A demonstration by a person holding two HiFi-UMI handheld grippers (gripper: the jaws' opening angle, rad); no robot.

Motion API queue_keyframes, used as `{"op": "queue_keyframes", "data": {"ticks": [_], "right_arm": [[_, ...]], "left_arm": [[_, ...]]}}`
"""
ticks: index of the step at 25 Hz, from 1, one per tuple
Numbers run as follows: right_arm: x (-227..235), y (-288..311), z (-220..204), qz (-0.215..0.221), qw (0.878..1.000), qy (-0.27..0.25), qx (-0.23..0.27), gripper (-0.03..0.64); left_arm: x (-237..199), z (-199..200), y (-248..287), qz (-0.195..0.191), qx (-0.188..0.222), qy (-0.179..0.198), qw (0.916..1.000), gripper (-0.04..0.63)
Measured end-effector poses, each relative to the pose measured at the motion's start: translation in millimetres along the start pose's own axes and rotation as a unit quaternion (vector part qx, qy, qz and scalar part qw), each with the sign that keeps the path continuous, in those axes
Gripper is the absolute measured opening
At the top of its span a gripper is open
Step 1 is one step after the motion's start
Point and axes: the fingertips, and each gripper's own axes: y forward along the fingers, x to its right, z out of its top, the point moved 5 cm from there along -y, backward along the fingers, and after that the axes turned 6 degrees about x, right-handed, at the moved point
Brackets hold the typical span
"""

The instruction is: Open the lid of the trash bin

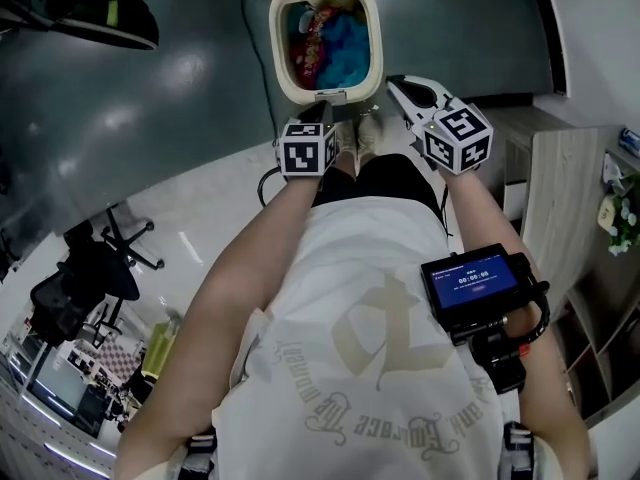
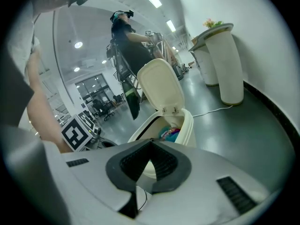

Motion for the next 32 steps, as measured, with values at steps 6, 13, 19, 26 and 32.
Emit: {"op": "queue_keyframes", "data": {"ticks": [6, 13, 19, 26, 32], "right_arm": [[1.6, -5.1, -4.8, -0.001, 1.0, -0.002, 0.001, 0.005], [-31.3, -12.1, 11.4, 0.0, 1.0, -0.017, 0.016, 0.005], [-53.2, -18.9, 22.5, 0.006, 0.999, -0.027, 0.029, 0.005], [-82.0, -24.3, 44.4, 0.027, 0.997, -0.041, 0.052, 0.005], [-109.4, -36.6, 71.7, 0.041, 0.994, -0.056, 0.079, 0.005]], "left_arm": [[6.2, -0.7, 7.3, -0.011, 0.009, -0.006, 0.9999, 0.015], [-0.6, 6.3, -35.5, -0.028, 0.066, -0.028, 0.997, 0.014], [-6.1, 25.7, -77.9, -0.038, 0.123, -0.036, 0.991, 0.014], [-10.5, 53.6, -129.3, -0.058, 0.193, -0.037, 0.9787, 0.014], [-5.9, 65.8, -173.1, -0.073, 0.238, -0.036, 0.9679, 0.014]]}}
